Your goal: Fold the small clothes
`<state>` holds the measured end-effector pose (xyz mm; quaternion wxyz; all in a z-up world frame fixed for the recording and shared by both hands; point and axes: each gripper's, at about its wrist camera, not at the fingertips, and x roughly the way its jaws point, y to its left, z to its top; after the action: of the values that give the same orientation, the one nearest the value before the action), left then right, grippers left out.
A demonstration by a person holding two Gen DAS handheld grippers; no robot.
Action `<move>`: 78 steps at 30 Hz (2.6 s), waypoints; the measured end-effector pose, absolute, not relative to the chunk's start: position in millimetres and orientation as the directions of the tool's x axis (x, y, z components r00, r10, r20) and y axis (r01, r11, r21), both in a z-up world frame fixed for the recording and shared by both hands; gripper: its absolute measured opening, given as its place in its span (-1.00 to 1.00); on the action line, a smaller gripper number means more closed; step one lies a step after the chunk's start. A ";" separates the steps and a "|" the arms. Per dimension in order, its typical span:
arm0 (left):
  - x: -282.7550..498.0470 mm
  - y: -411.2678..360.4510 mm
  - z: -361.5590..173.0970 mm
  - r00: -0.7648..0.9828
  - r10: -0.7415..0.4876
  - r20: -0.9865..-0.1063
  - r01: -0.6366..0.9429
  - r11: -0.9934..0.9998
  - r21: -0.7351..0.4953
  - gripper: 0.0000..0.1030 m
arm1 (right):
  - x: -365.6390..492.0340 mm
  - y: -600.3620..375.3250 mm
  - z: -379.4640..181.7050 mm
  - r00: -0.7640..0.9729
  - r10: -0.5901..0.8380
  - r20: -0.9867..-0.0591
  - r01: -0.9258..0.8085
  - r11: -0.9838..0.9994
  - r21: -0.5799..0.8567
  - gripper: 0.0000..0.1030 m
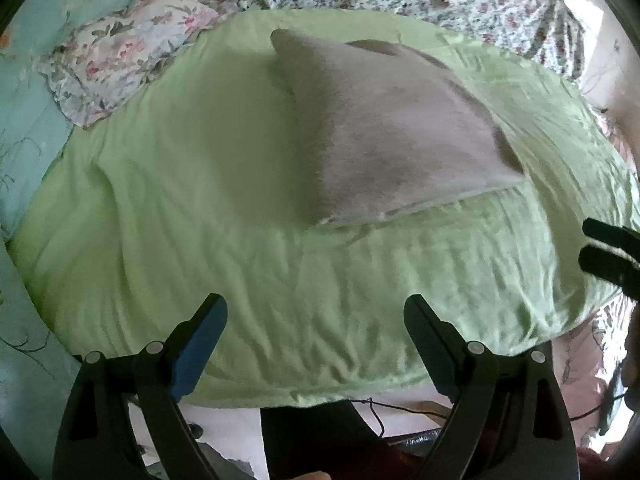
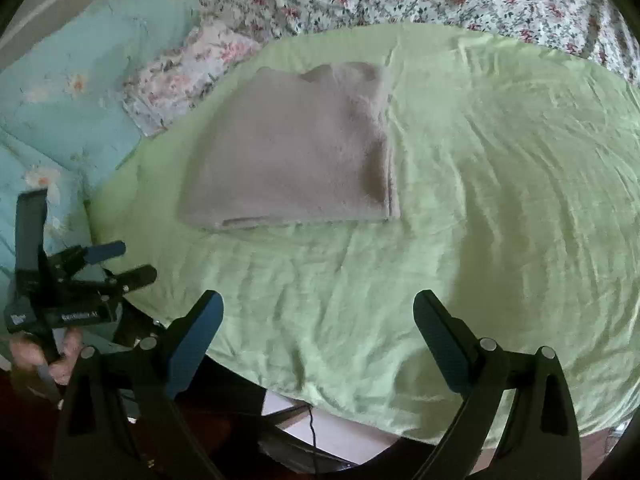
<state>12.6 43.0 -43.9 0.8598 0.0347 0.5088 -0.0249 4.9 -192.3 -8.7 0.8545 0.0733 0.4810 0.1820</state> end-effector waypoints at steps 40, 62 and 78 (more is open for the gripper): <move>80.8 26.2 -22.8 0.541 0.037 -0.840 0.056 0.995 0.080 0.76 | 93.5 -162.5 -6.8 0.457 0.399 -0.795 -0.318 0.908 0.273 0.87; 99.1 27.6 -24.7 0.544 0.023 -0.839 0.034 0.998 0.049 0.76 | 120.2 -159.2 -10.5 0.444 0.394 -0.805 -0.320 0.908 0.268 0.88; 88.8 21.7 -16.3 0.561 0.020 -0.827 0.034 0.998 0.047 0.76 | 116.2 -155.9 -8.3 0.452 0.383 -0.806 -0.325 0.912 0.251 0.88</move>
<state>88.8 21.7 -16.3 0.8830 0.0288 0.4684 -0.0039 116.2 -155.9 -8.3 0.8514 0.0302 0.4806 0.2078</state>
